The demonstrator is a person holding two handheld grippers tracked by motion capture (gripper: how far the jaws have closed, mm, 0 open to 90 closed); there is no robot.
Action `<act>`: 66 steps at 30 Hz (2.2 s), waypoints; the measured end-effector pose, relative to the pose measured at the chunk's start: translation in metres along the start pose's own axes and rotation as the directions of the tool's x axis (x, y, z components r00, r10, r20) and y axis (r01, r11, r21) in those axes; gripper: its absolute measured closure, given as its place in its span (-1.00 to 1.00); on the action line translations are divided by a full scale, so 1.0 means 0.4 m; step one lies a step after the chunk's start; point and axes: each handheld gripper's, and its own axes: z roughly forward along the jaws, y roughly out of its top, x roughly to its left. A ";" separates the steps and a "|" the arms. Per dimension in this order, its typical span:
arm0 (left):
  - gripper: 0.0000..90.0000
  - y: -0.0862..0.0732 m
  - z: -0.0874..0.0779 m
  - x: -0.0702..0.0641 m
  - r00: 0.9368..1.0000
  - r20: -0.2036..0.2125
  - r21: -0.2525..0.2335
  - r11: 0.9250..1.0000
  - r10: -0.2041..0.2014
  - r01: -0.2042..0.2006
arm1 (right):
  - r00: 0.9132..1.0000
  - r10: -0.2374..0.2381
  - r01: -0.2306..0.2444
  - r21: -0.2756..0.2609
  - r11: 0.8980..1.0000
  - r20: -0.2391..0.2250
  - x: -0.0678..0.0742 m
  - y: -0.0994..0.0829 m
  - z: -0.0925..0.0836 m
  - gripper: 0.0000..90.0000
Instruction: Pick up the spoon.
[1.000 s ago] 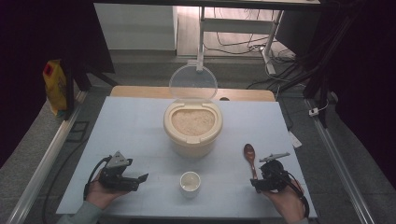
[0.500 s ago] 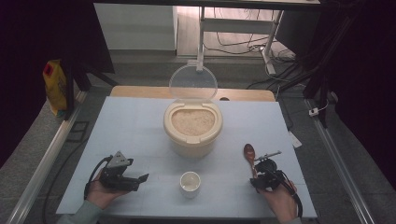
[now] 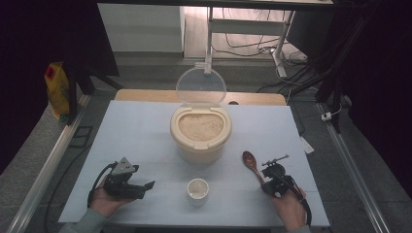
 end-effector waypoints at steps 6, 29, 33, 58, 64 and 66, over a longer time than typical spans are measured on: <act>-0.69 0.000 -0.001 0.000 1.000 -0.001 -0.003 1.000 0.001 -0.001 | 1.000 -0.017 0.017 -0.035 0.999 -0.015 -0.014 -0.004 -0.008 0.73; -0.67 0.004 -0.005 -0.002 1.000 -0.010 -0.008 1.000 0.009 -0.009 | 0.951 -0.256 0.214 -0.227 0.950 -0.176 -0.044 -0.033 -0.126 0.73; -0.66 0.008 -0.008 -0.005 1.000 -0.011 -0.012 1.000 0.015 -0.015 | 0.927 -0.325 0.276 -0.247 0.929 -0.186 -0.033 -0.036 -0.146 0.73; -0.57 0.129 -0.080 -0.115 0.977 0.106 -0.094 0.980 0.187 -0.177 | 0.726 -0.651 0.588 -0.292 0.754 -0.220 0.150 0.049 -0.175 0.73; -0.53 0.174 -0.091 -0.158 0.960 0.134 -0.114 0.966 0.246 -0.232 | 0.688 -0.690 0.626 -0.296 0.721 -0.225 0.187 0.079 -0.170 0.73; -0.52 0.191 -0.091 -0.174 0.952 0.144 -0.118 0.960 0.269 -0.254 | 0.683 -0.695 0.631 -0.296 0.717 -0.226 0.193 0.083 -0.169 0.73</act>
